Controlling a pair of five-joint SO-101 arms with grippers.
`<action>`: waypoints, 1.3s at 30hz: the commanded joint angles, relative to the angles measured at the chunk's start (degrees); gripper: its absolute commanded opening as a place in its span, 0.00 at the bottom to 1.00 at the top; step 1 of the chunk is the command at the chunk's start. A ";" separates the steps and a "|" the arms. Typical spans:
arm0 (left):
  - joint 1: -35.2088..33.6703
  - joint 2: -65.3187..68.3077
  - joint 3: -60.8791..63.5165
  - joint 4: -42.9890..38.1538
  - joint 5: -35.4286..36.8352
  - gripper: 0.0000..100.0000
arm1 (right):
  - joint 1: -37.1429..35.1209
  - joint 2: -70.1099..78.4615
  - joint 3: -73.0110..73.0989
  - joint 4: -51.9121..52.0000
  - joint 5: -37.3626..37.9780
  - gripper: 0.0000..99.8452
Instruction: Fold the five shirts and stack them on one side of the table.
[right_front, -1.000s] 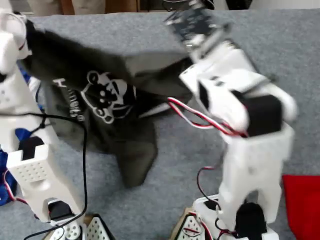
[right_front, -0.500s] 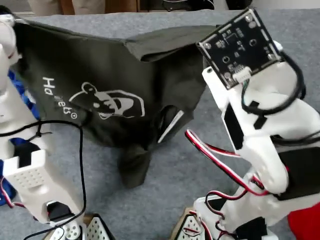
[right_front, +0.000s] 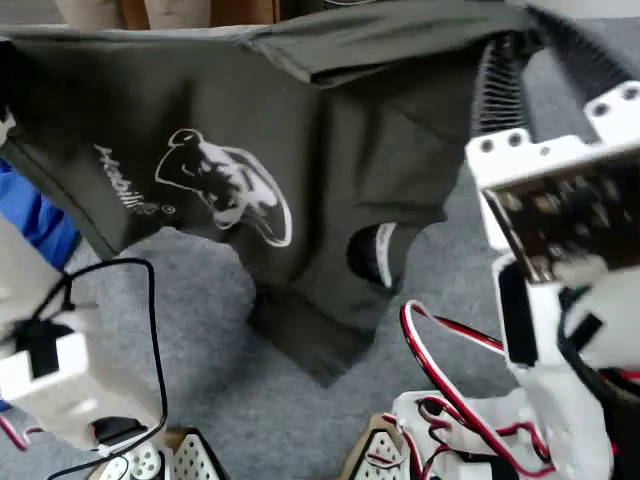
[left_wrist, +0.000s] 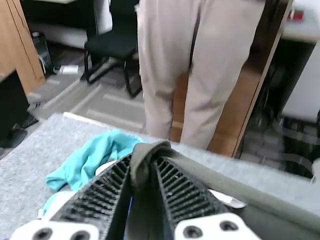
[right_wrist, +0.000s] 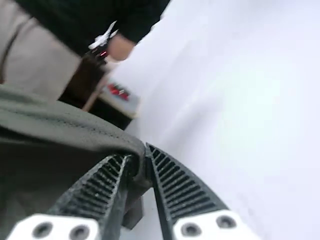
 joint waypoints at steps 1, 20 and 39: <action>-1.23 -5.93 -0.26 0.53 1.93 0.02 | 3.38 -0.13 -2.33 -4.04 0.62 0.00; -1.49 -20.53 0.44 0.53 1.76 0.02 | 4.18 -5.58 -2.33 -9.14 5.01 0.00; 1.23 -14.20 52.48 -13.01 1.41 0.02 | 2.59 23.34 -2.24 -9.14 4.66 0.00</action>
